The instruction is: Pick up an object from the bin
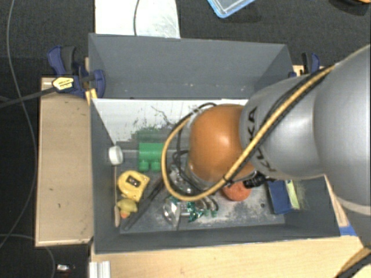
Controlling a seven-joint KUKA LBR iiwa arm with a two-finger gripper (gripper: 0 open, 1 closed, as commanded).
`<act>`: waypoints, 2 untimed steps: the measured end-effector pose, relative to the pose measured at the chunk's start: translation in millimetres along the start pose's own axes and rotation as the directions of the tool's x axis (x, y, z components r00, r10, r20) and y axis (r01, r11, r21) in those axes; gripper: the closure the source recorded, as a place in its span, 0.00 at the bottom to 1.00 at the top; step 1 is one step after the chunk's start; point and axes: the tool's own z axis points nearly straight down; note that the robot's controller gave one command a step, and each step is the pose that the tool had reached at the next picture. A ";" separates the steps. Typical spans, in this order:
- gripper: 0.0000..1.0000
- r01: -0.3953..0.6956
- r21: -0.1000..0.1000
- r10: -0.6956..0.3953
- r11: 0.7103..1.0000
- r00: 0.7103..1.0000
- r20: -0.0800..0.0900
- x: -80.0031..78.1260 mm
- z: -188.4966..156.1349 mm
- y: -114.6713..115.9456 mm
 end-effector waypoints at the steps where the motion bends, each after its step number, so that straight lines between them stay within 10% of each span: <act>1: 0.00 -0.092 -0.003 0.092 0.996 0.996 0.001 -25.3 11.5 -30.8; 2: 0.00 -0.077 -0.001 0.077 0.997 0.997 0.003 -15.4 27.4 -53.4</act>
Offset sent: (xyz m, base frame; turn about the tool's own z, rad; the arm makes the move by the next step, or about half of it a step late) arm 0.0128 -0.0545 -0.0297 0.0762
